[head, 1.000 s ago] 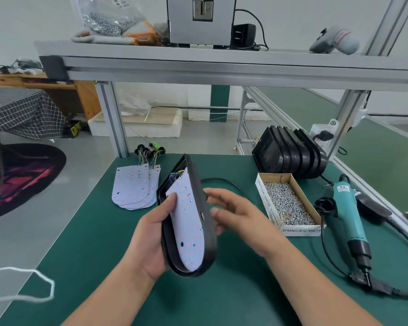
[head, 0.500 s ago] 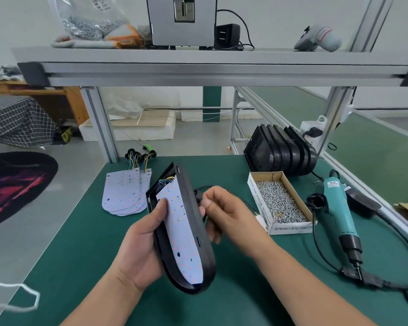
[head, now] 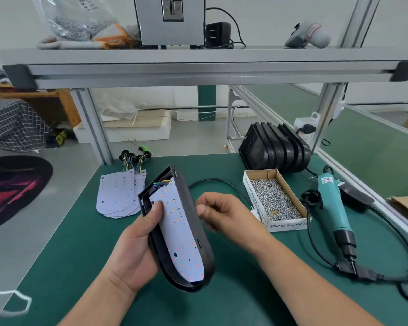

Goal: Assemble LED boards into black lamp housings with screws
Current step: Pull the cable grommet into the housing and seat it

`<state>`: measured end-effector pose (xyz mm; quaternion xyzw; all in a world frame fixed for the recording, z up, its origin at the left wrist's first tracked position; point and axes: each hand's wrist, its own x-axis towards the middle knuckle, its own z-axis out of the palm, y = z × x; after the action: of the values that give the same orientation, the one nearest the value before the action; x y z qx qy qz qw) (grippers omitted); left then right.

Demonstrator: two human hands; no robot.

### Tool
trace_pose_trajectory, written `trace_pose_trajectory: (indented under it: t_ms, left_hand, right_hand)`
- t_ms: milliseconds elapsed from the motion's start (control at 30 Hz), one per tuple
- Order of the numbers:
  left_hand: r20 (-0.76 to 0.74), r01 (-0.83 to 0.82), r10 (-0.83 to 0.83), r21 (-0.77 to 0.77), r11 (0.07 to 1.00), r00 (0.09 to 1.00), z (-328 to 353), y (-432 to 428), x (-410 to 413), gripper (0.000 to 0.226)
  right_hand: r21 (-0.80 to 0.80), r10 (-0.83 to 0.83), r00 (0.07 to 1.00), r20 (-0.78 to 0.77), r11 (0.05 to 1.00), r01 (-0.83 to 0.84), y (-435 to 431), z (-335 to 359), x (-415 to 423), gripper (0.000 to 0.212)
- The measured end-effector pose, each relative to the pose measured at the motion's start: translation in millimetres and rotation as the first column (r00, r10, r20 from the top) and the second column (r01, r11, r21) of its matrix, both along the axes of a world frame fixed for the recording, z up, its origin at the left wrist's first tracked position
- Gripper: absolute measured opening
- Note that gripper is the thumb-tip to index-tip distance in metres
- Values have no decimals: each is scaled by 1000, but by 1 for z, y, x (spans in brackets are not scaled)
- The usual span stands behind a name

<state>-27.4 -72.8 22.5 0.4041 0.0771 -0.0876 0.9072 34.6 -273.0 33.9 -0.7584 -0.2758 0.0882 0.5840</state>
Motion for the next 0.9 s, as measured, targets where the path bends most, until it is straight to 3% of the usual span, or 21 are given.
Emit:
trace_pose_trajectory:
  t_ms: [133, 267, 433, 900]
  left_hand:
    - [5, -39, 39, -6, 999, 999, 5, 1, -1, 51]
    - [26, -97, 97, 1, 995, 995, 9, -3, -4, 48]
    - [55, -125, 125, 3, 992, 991, 15, -8, -8, 52]
    - [173, -130, 117, 61, 990, 978, 15, -5, -13, 31]
  right_hand:
    - [-74, 11, 996, 89, 997, -4, 1, 1, -3, 20]
    - [-103, -19, 978, 208, 994, 41, 5, 6, -7, 37]
    - [-109, -105, 923, 371, 982, 156, 14, 3, -6, 26]
    - [-127, -112, 911, 398, 976, 176, 13, 10, -12, 25]
